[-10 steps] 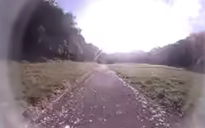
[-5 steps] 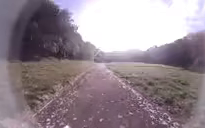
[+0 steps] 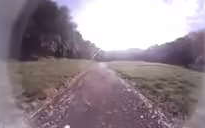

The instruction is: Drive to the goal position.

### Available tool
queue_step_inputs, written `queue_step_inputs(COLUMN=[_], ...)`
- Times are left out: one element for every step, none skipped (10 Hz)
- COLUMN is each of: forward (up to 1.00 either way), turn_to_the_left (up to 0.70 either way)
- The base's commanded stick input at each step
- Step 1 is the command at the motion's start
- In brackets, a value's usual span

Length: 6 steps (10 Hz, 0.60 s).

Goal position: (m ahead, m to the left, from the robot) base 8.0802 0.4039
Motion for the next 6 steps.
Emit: queue_step_inputs(forward=[0.70, 0.70, 0.70, 0.70, 0.70, 0.70], turn_to_the_left=[0.00, 0.00, 0.00, 0.00, 0.00, 0.00])
